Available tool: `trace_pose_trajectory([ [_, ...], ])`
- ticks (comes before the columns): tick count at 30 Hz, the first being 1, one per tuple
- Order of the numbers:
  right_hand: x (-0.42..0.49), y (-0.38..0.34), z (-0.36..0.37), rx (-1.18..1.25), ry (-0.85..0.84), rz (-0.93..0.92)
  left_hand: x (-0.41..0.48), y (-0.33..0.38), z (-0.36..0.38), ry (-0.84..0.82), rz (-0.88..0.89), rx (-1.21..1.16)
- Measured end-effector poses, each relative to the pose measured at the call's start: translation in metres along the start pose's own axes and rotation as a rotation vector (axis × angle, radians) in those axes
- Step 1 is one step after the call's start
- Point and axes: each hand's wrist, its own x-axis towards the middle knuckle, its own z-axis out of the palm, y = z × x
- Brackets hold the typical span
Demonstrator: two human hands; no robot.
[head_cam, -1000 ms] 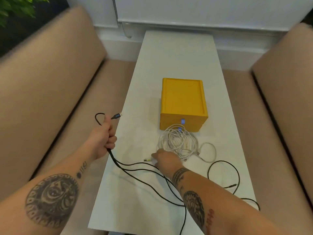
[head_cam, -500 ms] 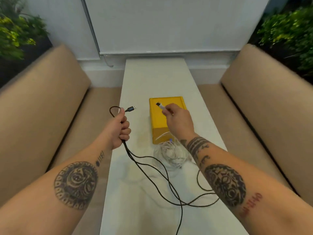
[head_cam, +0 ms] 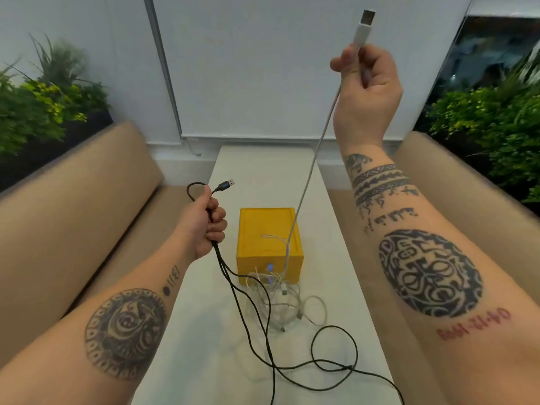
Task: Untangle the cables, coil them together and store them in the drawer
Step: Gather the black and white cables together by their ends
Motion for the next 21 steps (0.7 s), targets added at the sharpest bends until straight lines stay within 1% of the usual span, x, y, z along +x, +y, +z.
trace_pose_trajectory([
  [1,0.002,0.0,0.001,-0.009,-0.035,0.001,-0.001,0.001,0.001,0.0,0.003,-0.016],
  [2,0.0,0.001,0.002,-0.047,-0.125,0.046,-0.003,0.002,0.003,0.002,0.015,-0.028],
  [4,-0.016,0.013,0.002,-0.166,-0.39,0.24,-0.006,0.003,0.009,0.016,0.068,-0.031],
  [6,-0.043,0.027,0.0,-0.22,-0.571,0.394,-0.009,0.005,0.017,0.014,0.136,-0.012],
  [10,-0.101,0.044,0.007,-0.276,-0.735,0.552,-0.015,0.004,0.033,-0.005,0.239,0.11],
  [12,-0.123,0.052,0.016,-0.274,-0.749,0.643,-0.016,0.003,0.04,-0.007,0.269,0.179],
  [14,-0.138,0.059,0.024,-0.275,-0.709,0.7,-0.015,0.001,0.044,-0.012,0.281,0.216],
  [18,-0.15,0.065,0.039,-0.239,-0.558,0.779,-0.013,-0.002,0.043,-0.034,0.301,0.292],
  [21,-0.153,0.059,0.049,-0.132,-0.43,0.902,-0.009,-0.006,0.043,-0.061,0.292,0.352],
])
